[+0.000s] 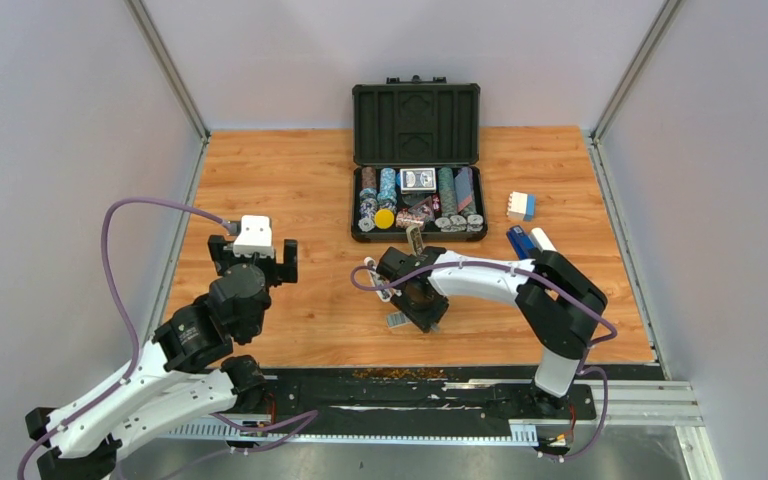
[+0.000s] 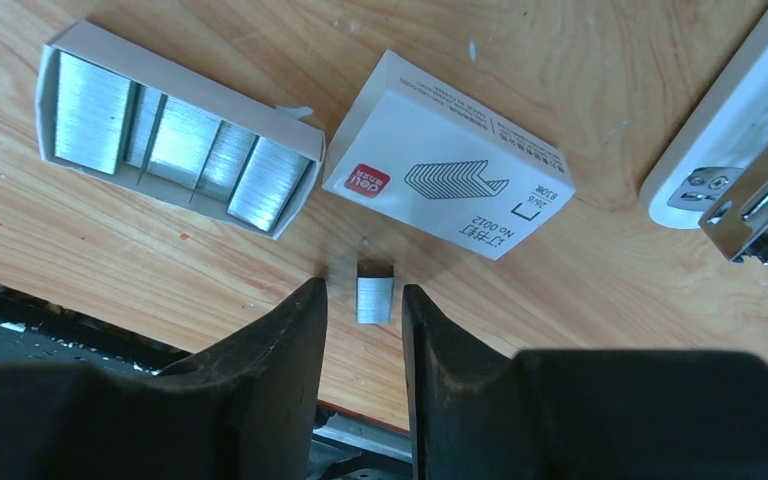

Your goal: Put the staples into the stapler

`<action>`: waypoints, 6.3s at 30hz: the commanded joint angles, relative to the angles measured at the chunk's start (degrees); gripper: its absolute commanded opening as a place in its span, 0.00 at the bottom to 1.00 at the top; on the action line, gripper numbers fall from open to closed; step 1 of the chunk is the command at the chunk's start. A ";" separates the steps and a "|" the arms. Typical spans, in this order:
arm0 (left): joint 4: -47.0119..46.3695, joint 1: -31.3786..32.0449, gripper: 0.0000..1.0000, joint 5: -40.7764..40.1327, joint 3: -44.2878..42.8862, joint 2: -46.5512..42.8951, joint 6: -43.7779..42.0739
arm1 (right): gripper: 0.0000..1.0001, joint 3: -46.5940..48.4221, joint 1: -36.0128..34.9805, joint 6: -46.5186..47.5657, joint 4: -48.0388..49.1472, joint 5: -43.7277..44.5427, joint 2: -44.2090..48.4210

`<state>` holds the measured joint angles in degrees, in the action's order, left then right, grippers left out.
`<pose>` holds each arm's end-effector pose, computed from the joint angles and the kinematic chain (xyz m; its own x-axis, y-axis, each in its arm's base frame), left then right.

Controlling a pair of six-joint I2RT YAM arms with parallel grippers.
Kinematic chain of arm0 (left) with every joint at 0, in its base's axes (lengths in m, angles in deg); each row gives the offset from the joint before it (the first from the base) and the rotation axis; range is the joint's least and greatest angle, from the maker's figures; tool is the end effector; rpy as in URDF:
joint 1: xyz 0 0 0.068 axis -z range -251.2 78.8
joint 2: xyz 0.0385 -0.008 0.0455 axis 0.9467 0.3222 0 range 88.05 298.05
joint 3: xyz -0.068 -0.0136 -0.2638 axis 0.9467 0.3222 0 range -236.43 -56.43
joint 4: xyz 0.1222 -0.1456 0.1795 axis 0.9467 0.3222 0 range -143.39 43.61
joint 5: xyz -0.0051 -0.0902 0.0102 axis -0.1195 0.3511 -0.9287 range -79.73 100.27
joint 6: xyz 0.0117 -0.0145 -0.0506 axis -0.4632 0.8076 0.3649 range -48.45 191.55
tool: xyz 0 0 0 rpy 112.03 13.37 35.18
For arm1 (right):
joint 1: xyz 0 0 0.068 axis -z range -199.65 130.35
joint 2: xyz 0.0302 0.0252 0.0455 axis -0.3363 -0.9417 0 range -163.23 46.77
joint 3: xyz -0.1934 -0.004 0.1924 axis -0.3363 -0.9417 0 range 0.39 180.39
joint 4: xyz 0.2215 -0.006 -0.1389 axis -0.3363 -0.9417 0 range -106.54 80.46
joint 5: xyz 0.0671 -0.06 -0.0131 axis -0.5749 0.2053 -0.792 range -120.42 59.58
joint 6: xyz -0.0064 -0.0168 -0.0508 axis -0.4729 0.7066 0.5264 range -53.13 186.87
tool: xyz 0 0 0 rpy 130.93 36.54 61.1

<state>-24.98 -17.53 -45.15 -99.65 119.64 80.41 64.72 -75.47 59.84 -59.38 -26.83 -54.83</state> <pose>0.0907 -0.0738 0.3328 -0.1674 0.0802 -0.9826 -0.0359 0.9955 0.0873 0.1760 0.2552 0.1620 -0.6578 -0.7510 -0.0577 -0.7489 0.6603 -0.0559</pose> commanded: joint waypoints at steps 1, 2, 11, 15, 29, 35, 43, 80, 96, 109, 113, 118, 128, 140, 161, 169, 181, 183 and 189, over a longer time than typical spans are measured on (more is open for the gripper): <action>-2.56 -0.57 1.00 -0.87 -0.06 -0.30 -0.93 | 0.33 1.63 -0.22 1.40 1.38 1.19 -1.02; -2.56 -0.59 1.00 -0.77 -0.02 -0.23 -0.95 | 0.32 1.54 -0.23 1.43 1.56 1.16 -1.12; -2.85 -1.13 1.00 -0.14 0.07 0.13 -1.17 | 0.18 -0.22 -0.22 1.92 2.55 0.63 -1.63; -2.92 -1.34 1.00 0.09 0.19 0.23 -1.27 | 0.14 -0.35 -0.23 1.80 2.57 0.65 -0.44; -3.67 -2.27 1.00 -0.67 0.81 -0.33 -1.38 | 0.12 4.41 -0.96 -2.30 4.56 2.37 8.89; -4.30 -2.94 1.00 -0.98 1.36 -1.46 -1.30 | 0.11 6.81 -1.36 -5.07 10.25 4.29 8.98; -4.94 -3.86 1.00 -0.71 1.74 -1.71 -1.22 | 0.11 6.85 -1.64 -7.50 19.45 5.96 6.37; -5.29 -5.51 1.00 1.10 1.98 -2.15 -0.86 | 0.13 2.56 -1.93 -8.37 32.77 10.50 -2.17; -5.36 -5.50 1.00 1.45 2.00 -2.06 -0.87 | 0.13 2.15 -1.86 -8.24 32.79 9.56 -2.90; -5.37 -5.59 1.00 1.64 2.00 -2.06 -0.95 | 0.13 1.76 -1.88 -8.62 32.66 8.74 -3.24; -5.38 -5.59 1.00 1.81 2.09 -1.97 -0.93 | 0.14 1.85 -1.87 -8.40 32.37 8.32 -3.34; -5.47 -5.59 1.00 1.97 2.09 -1.89 -1.04 | 0.18 2.17 -1.93 -8.18 31.80 8.05 -3.16; -5.47 -5.59 1.00 2.07 2.09 -1.74 -1.04 | 0.36 3.82 -1.88 -8.67 30.15 9.19 -0.26; -5.49 -5.68 1.00 2.30 2.09 -1.71 -1.04 | 0.43 5.74 0.05 -9.58 30.45 12.46 -0.96; -5.56 -5.85 0.99 2.99 2.09 -1.37 -1.04 | 0.43 2.68 0.45 -9.85 29.77 10.66 -1.55; -5.60 -5.90 1.00 4.05 2.09 -0.11 -1.00 | 0.46 -1.53 0.20 -7.70 32.71 9.69 4.97; -3.99 -6.03 1.00 8.16 0.63 5.05 -0.07 | 0.51 -21.64 -0.03 3.51 61.92 2.83 14.78; -3.60 -6.12 1.00 8.70 0.32 6.01 0.50 | 0.51 -23.39 -0.01 4.33 64.22 1.80 14.71; -2.26 -6.61 1.00 12.19 -1.25 9.66 4.41 | 0.48 -25.53 0.00 5.91 69.19 -0.26 12.49</action>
<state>-27.63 -23.41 -35.71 -98.07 127.38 81.11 39.85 -75.14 63.25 0.79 -24.73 -41.98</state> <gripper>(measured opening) 0.996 0.488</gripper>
